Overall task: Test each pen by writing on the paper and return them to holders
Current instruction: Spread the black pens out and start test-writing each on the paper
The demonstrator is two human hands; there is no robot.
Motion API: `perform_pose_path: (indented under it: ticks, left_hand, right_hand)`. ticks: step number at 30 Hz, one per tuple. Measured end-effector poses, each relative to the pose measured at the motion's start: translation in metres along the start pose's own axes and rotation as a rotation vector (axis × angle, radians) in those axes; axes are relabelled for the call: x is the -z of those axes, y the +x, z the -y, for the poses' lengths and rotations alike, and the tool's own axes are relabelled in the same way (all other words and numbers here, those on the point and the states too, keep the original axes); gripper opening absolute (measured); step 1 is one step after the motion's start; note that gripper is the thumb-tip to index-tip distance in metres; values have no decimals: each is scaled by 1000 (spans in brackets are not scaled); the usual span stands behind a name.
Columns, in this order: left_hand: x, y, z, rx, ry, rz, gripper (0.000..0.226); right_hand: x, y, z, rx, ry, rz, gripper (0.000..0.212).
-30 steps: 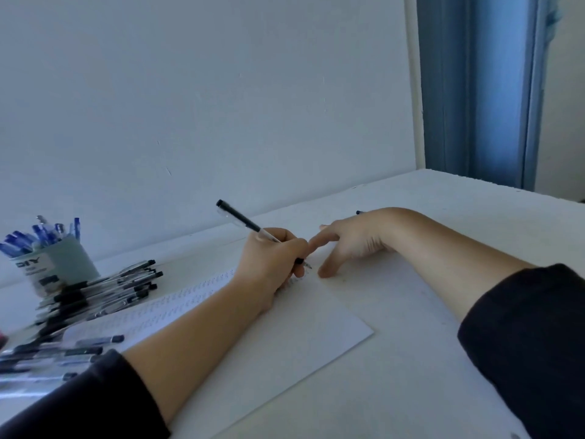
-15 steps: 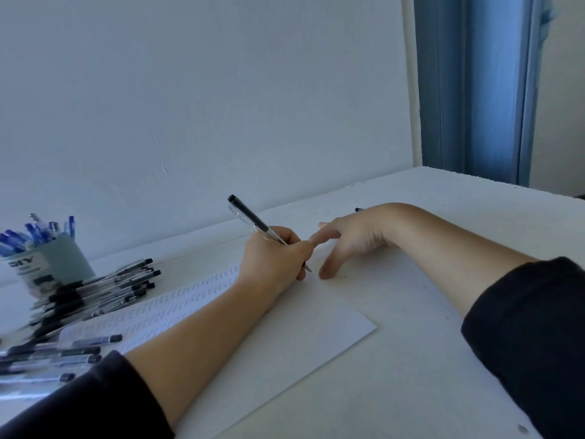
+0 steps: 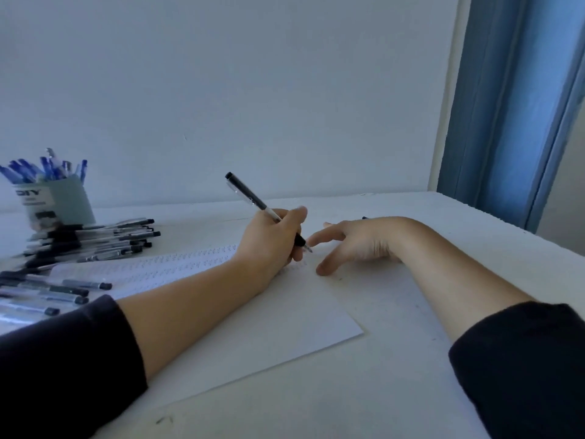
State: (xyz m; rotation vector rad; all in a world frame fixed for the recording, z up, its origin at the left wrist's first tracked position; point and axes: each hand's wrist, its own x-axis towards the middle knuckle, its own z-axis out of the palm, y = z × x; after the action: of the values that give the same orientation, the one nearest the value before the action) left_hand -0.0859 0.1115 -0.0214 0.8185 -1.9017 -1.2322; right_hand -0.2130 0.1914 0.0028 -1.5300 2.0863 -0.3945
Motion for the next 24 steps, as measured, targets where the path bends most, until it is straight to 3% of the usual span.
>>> perform_pose_path:
  ticks: [2, 7, 24]
  left_hand:
    - [-1, 0, -1, 9, 2, -6, 42]
    - [1, -2, 0, 46, 51, 0, 16]
    - [-5, -3, 3, -5, 211, 12, 19]
  right_hand:
    - [0, 0, -1, 3, 6, -4, 47]
    - [0, 1, 0, 12, -11, -13, 47]
    - [0, 1, 2, 18, -20, -15, 48]
